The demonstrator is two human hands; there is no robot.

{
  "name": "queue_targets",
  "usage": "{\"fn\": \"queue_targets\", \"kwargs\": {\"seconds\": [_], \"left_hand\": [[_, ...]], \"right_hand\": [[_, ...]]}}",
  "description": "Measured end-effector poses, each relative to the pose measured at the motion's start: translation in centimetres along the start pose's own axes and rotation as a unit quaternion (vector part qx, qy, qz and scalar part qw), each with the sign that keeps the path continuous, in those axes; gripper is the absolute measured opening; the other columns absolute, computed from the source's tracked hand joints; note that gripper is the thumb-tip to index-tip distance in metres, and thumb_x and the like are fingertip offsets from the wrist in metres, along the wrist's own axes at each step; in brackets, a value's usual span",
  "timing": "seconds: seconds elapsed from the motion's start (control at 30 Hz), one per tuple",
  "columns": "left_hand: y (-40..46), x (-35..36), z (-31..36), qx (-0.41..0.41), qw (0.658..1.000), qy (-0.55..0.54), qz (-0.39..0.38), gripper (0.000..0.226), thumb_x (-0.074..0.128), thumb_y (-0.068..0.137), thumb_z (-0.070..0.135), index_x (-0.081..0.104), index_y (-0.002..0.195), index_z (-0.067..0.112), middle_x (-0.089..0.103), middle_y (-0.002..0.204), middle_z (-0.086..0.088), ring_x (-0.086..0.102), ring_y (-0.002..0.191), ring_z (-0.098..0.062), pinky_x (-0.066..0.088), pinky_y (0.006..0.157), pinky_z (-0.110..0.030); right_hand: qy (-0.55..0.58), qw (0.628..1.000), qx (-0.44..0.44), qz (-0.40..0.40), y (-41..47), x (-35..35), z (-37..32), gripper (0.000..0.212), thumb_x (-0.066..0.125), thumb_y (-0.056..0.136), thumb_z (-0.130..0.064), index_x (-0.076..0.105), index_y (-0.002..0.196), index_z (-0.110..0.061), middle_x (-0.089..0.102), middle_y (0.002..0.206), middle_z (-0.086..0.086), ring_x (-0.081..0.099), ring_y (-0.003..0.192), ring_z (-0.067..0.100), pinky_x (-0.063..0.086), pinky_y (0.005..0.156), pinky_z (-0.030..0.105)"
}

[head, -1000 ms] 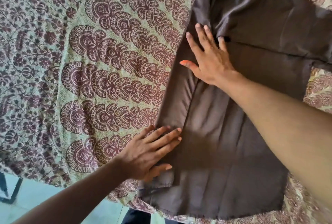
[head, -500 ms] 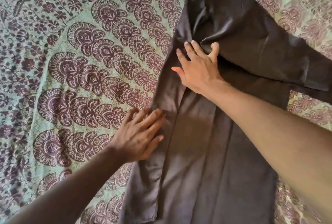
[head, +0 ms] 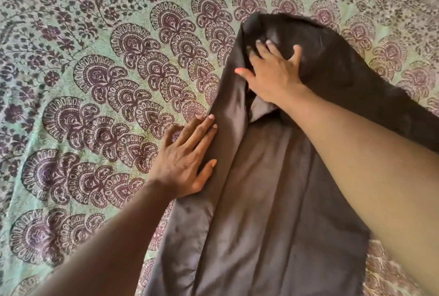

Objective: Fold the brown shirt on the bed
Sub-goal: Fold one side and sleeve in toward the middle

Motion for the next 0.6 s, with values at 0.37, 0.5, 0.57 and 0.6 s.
{"fn": "queue_targets", "kwargs": {"seconds": [0.37, 0.5, 0.57, 0.6], "left_hand": [[0.7, 0.2, -0.5, 0.0, 1.0, -0.003, -0.021, 0.08, 0.051, 0.093, 0.056, 0.035, 0.162, 0.017, 0.013, 0.175, 0.0, 0.016, 0.161, -0.019, 0.024, 0.118, -0.054], [0.6, 0.2, -0.5, 0.001, 1.0, -0.01, -0.009, 0.08, 0.053, 0.092, 0.055, 0.036, 0.161, 0.018, 0.015, 0.175, 0.001, 0.02, 0.16, -0.02, 0.027, 0.116, -0.055], [0.7, 0.0, -0.6, -0.001, 1.0, -0.011, -0.004, 0.08, 0.055, 0.091, 0.055, 0.039, 0.16, 0.018, 0.017, 0.174, 0.001, 0.022, 0.159, -0.02, 0.028, 0.116, -0.055], [0.7, -0.1, -0.5, -0.003, 1.0, -0.011, -0.001, 0.08, 0.056, 0.091, 0.054, 0.04, 0.159, 0.017, 0.018, 0.174, 0.001, 0.023, 0.159, -0.02, 0.029, 0.115, -0.055]], "right_hand": [[0.016, 0.999, -0.026, 0.023, -0.2, 1.3, -1.2, 0.074, 0.019, 0.096, -0.078, 0.01, 0.161, -0.046, 0.003, 0.174, 0.002, 0.003, 0.16, 0.022, 0.006, 0.116, 0.072], [-0.024, 0.999, 0.014, -0.016, 3.5, 0.6, 2.0, 0.09, 0.002, 0.083, -0.093, -0.008, 0.16, -0.048, -0.011, 0.173, -0.008, -0.014, 0.159, 0.023, -0.008, 0.114, 0.077], [-0.025, 0.998, 0.054, -0.025, 5.0, -0.3, 2.8, 0.095, 0.003, 0.084, -0.092, -0.004, 0.163, -0.04, -0.013, 0.173, -0.007, -0.018, 0.158, 0.027, -0.01, 0.114, 0.077], [-0.02, 0.998, 0.063, -0.009, 5.1, -0.9, 2.5, 0.095, 0.006, 0.087, -0.09, -0.001, 0.164, -0.034, -0.012, 0.173, -0.004, -0.017, 0.158, 0.028, -0.009, 0.114, 0.077]]}}
Point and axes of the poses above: each hand's wrist, its own y-axis towards the middle knuckle, its own x-axis out of the palm, z = x × y, the point moved 5 cm from there along y, towards the middle knuckle
